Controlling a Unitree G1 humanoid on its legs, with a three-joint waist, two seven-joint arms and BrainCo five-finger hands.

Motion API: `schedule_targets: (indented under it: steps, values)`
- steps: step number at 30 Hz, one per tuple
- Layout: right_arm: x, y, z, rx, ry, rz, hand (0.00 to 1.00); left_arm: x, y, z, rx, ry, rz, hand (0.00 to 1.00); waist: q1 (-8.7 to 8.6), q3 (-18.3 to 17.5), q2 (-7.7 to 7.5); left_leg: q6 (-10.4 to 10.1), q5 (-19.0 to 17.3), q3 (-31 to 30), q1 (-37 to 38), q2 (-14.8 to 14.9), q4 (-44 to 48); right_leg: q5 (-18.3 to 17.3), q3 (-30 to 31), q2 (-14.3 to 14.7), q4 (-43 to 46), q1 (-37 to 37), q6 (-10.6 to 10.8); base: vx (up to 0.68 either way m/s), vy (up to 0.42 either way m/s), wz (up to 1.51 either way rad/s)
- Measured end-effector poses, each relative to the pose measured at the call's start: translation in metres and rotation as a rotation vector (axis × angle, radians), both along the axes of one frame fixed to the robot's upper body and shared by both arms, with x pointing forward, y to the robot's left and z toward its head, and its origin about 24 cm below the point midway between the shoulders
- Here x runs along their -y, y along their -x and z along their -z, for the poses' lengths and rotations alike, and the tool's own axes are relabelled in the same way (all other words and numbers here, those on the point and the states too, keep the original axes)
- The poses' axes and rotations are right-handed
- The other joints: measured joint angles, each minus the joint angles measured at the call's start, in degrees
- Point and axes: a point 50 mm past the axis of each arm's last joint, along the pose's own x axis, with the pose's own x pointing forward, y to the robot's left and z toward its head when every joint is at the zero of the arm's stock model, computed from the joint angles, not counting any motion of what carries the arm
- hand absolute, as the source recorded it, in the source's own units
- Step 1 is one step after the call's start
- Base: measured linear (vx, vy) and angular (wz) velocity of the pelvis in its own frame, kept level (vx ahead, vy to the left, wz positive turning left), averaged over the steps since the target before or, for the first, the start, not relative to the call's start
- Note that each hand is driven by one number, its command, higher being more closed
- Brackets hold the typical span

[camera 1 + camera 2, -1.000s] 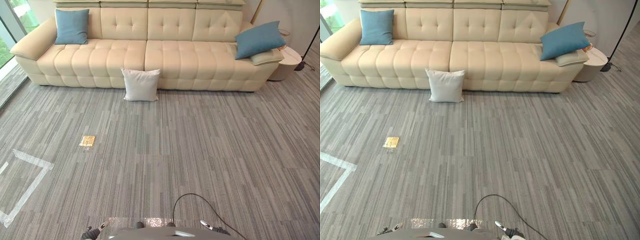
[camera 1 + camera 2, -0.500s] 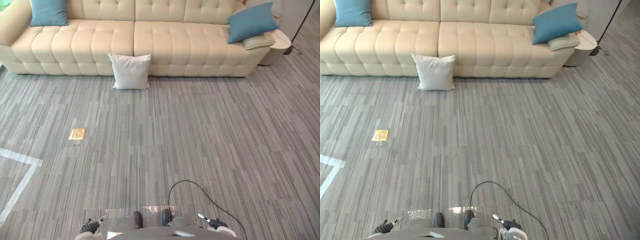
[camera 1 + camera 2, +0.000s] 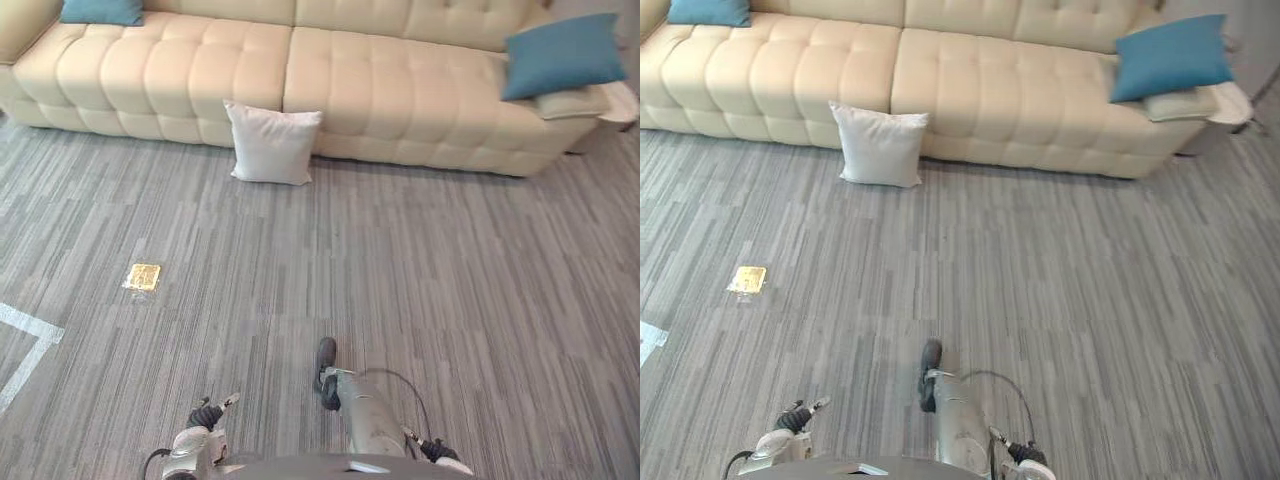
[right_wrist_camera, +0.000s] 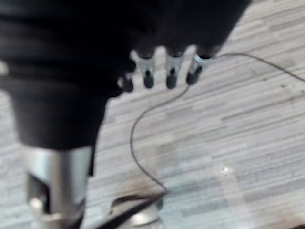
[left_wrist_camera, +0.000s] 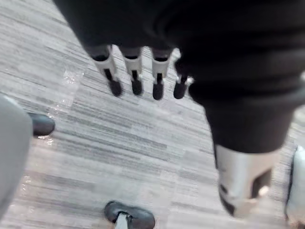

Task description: Pick up cushions and gather them together orderly.

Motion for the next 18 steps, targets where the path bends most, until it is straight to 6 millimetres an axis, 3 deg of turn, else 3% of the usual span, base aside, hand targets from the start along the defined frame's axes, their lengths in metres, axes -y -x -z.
schedule_targets:
  steps: [1,2,3,5,7,10,11,14,15,17,18]
  values:
    - [0.0,-0.003,-0.001,0.007,0.0,-0.003,0.0,-0.002,-0.005,-0.003,0.022,-0.007,-0.002,0.0,0.52,0.1,-0.25,1.2,-0.7,2.3,-3.9,0.7,-1.0,-0.2,0.7,0.0,-2.7,2.9,0.7,0.62,-0.093,-0.25]
    - [0.001,-0.008,-0.002,0.022,0.003,-0.004,0.0,-0.002,-0.01,-0.005,0.045,-0.011,-0.004,0.0,1.14,0.3,-0.48,3.4,-2.2,4.2,-9.3,0.9,-7.7,-0.5,0.8,0.0,-6.7,7.2,1.9,0.51,-0.032,-0.04]
    - [0.0,-0.007,-0.002,0.02,0.001,0.0,0.0,-0.002,-0.011,-0.005,0.049,-0.013,-0.003,0.0,1.18,0.3,-0.48,3.6,-2.5,4.7,-10.3,0.8,-10.3,-0.6,0.6,0.0,-7.7,8.3,2.1,0.43,0.05,0.32]
    - [-0.002,-0.007,-0.001,0.015,0.0,-0.025,0.0,-0.001,-0.015,-0.007,0.063,-0.015,0.003,0.0,1.45,0.2,-1.21,4.0,-1.4,8.4,-11.5,-1.2,-37.4,-1.8,-1.5,-0.7,-11.2,12.9,4.3,0.31,0.089,0.46]
    - [-0.004,-0.008,-0.001,0.013,-0.003,-0.033,0.0,-0.001,-0.016,-0.007,0.071,-0.018,-0.002,0.0,2.65,0.2,-1.49,3.9,1.3,7.8,-11.3,-2.2,-48.5,-3.3,-1.1,-1.2,-11.2,15.2,5.9,0.34,0.162,0.03]
    - [-0.021,-0.012,0.001,0.02,-0.036,-0.07,0.0,-0.002,-0.015,-0.007,0.067,-0.021,-0.002,0.0,4.02,-0.9,-3.21,4.2,8.1,7.7,-9.8,-4.3,-52.1,-7.5,1.1,-5.1,-8.7,17.8,10.3,0.52,0.328,-0.32]
    - [-0.027,-0.011,0.003,0.02,-0.054,-0.065,0.0,-0.002,-0.013,-0.006,0.061,-0.02,0.0,0.0,4.03,-2.3,-3.24,6.1,10.3,7.9,-10.1,-5.3,-49.8,-8.5,1.7,-6.8,-6.5,17.7,11.6,0.53,0.375,-0.27]
    - [-0.038,-0.01,0.005,0.033,-0.094,-0.013,0.0,-0.01,-0.012,-0.006,0.051,-0.037,0.008,0.0,3.69,-2.9,-5.98,8.0,5.3,9.5,-8.3,-8.9,-47.3,-8.9,2.2,-12.8,9.8,11.9,13.1,0.47,0.344,-0.03]
    - [-0.038,-0.011,0.004,0.043,-0.097,-0.003,0.0,-0.012,-0.012,-0.005,0.035,-0.042,0.027,0.0,3.46,-2.9,-6.83,8.5,2.2,10.0,-5.7,-10.4,-46.2,-3.9,3.4,-16.4,25.6,5.6,12.5,0.56,0.378,0.09]
    - [-0.037,-0.017,0.003,0.059,-0.095,-0.008,0.0,-0.013,-0.006,-0.002,-0.002,-0.037,0.043,0.0,2.54,-2.4,-6.42,8.6,-2.0,10.1,0.8,-11.4,-46.3,-0.5,2.3,-19.8,42.2,-0.2,11.5,0.53,0.301,0.06]
    - [-0.038,-0.019,0.002,0.061,-0.093,-0.016,0.0,-0.013,-0.006,-0.002,-0.003,-0.036,0.044,0.0,2.4,-2.5,-6.42,8.6,-3.0,10.2,3.5,-11.3,-46.8,-0.6,1.9,-19.8,44.9,-1.9,11.5,0.42,0.167,0.0]
